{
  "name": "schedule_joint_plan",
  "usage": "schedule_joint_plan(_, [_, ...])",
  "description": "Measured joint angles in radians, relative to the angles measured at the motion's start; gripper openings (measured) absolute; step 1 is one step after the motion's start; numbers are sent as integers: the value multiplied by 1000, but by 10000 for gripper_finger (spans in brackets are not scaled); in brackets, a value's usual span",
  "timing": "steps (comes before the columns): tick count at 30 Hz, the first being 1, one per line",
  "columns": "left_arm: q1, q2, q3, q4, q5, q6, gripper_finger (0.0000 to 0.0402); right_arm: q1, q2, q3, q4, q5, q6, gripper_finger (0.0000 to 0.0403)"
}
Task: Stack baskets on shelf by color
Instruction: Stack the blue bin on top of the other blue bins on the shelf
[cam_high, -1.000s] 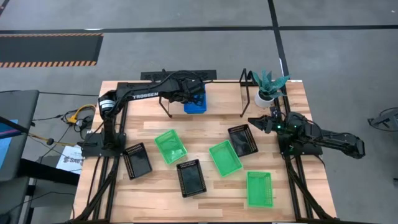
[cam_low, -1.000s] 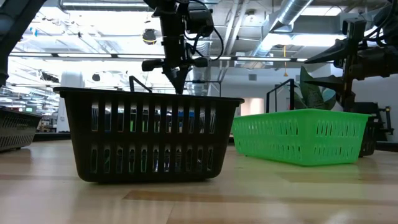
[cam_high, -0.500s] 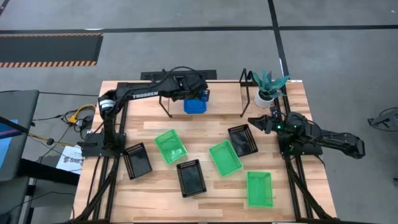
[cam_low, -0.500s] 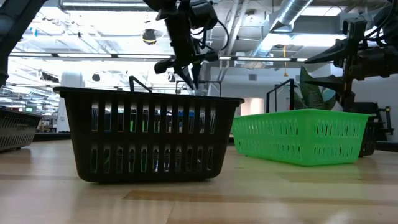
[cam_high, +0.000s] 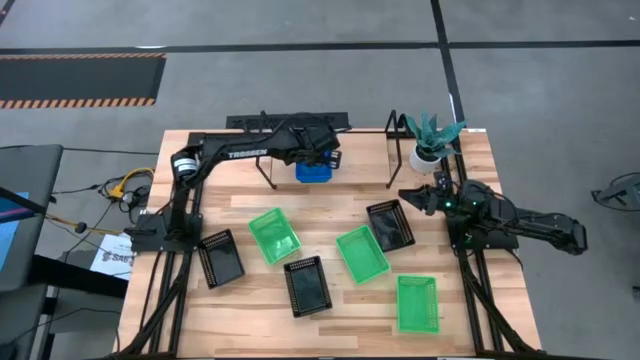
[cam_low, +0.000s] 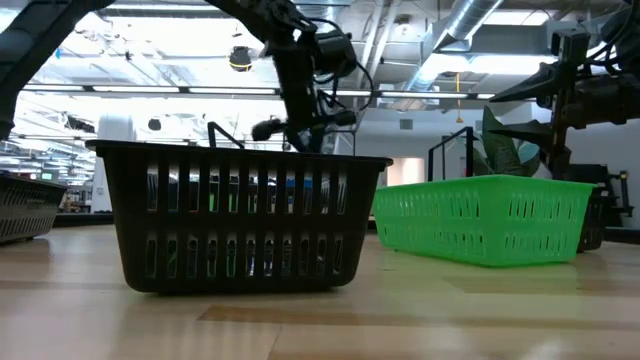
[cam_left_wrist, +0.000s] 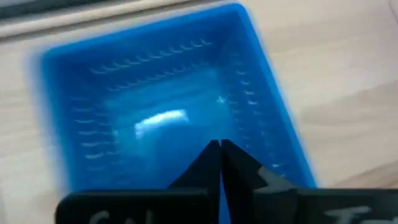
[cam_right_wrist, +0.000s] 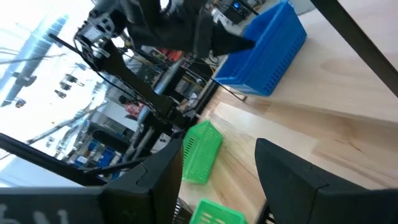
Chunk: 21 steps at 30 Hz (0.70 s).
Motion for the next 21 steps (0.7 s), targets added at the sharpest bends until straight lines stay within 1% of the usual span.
schedule_joint_plan(2, [0, 17, -1, -14, 27, 0, 0, 0, 2, 0, 3, 0, 0, 224])
schedule_joint_plan(8, [3, 65, -2, 78, 99, -12, 0, 5, 20, 0, 6, -1, 7, 224])
schedule_joint_plan(14, [13, 110, 1, 263, 136, 5, 0, 6, 20, 0, 7, -2, 7, 224])
schedule_joint_plan(17, [21, 140, 4, 357, 184, 26, 0, 6, 20, 0, 6, -2, 17, 224])
schedule_joint_plan(18, [25, 151, 6, 390, 217, 28, 0, 6, 20, 0, 7, -2, 21, 224])
schedule_joint_plan(21, [27, 195, 55, 418, 287, 30, 0, 6, 20, 0, 5, -2, 34, 224])
